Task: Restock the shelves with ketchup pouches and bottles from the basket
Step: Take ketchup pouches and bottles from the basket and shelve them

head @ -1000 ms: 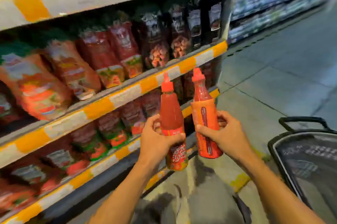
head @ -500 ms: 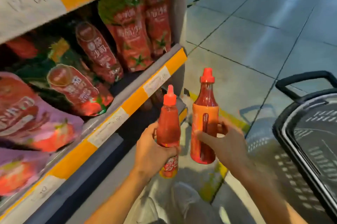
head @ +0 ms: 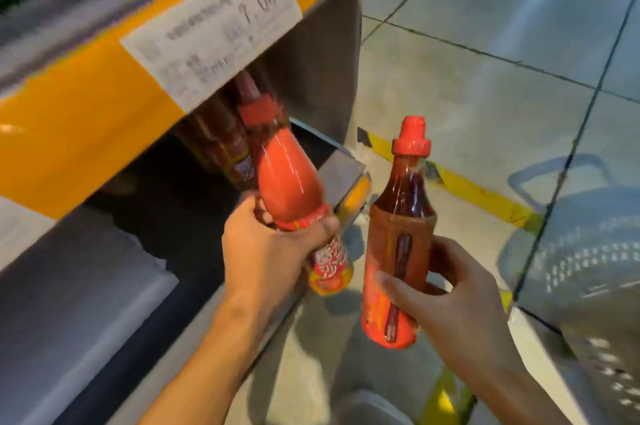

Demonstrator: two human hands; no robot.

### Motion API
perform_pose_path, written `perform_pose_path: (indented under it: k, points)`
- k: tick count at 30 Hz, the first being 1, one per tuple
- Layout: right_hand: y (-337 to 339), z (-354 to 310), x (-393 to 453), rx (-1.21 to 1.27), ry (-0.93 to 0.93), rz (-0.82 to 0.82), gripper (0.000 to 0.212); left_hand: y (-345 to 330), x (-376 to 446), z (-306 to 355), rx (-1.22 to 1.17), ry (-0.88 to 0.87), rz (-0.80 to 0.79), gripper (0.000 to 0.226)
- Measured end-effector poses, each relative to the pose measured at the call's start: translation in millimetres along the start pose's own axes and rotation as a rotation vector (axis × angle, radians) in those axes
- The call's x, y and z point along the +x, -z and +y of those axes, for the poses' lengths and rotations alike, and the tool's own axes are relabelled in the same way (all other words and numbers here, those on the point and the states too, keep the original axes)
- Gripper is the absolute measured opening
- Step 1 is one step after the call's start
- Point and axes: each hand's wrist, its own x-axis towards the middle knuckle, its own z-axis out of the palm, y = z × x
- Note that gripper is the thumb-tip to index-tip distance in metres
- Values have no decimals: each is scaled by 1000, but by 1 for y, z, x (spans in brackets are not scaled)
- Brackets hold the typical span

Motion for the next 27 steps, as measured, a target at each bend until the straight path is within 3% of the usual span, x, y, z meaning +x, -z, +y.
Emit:
perform_pose_path:
  k: [10, 17, 21, 27]
  points:
    - [-2, 13, 9, 13, -30, -1, 42, -16, 31, 10, -178, -19, 66, 71]
    - [-4, 12, 16, -5, -50, -6, 49, -15, 57, 14, 36, -62, 195, 102]
    - [-10, 11, 23, -14, -26, -36, 48, -27, 69, 6, -38, 10, 124, 82]
    - [-16, 12, 31, -2, 0, -15, 49, -36, 78, 1, 109, -113, 222, 99]
